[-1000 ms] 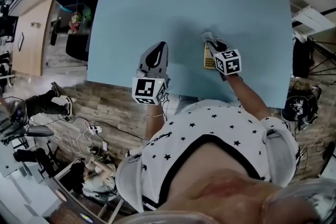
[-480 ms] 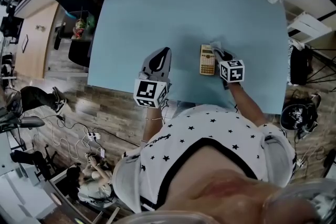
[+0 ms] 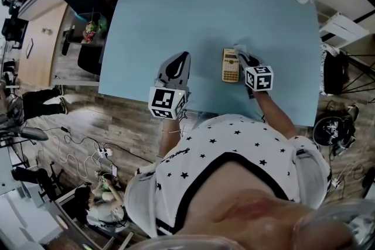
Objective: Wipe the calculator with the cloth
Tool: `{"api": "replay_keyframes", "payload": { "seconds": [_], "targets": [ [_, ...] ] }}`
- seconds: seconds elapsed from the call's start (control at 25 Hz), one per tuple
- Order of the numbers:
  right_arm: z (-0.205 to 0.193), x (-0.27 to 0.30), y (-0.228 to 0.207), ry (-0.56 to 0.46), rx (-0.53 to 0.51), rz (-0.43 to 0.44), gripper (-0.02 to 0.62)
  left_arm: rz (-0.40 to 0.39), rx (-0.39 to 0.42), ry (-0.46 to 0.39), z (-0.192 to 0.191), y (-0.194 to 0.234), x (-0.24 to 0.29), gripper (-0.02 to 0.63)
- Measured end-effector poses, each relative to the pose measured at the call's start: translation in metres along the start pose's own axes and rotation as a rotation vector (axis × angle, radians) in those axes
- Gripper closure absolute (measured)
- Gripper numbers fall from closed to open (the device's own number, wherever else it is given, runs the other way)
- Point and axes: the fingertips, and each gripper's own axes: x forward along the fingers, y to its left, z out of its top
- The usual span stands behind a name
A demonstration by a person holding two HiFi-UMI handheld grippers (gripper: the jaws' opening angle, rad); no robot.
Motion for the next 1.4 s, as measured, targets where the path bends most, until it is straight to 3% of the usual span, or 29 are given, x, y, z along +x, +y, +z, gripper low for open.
{"api": "replay_keyframes", "payload": {
  "seconds": [0.28,0.48,0.76,1.4],
  "targets": [
    [0.004,0.011,0.066,0.017,-0.087,0.157,0.54,0.012,0.003,-0.004,0.004,0.004,-0.005,0.577],
    [-0.017,0.022,0.083,0.082,-0.13,0.195,0.54,0.031,0.002,-0.001,0.003,0.009,-0.008,0.577],
    [-0.021,0.024,0.08,0.089,-0.126,0.189,0.54,0.033,-0.002,0.009,0.001,0.011,-0.008,0.577],
    [-0.028,-0.004,0.024,0.054,-0.018,0.068,0.541,-0.066,0.026,0.004,0.011,-0.021,0.021,0.577]
  ]
}}
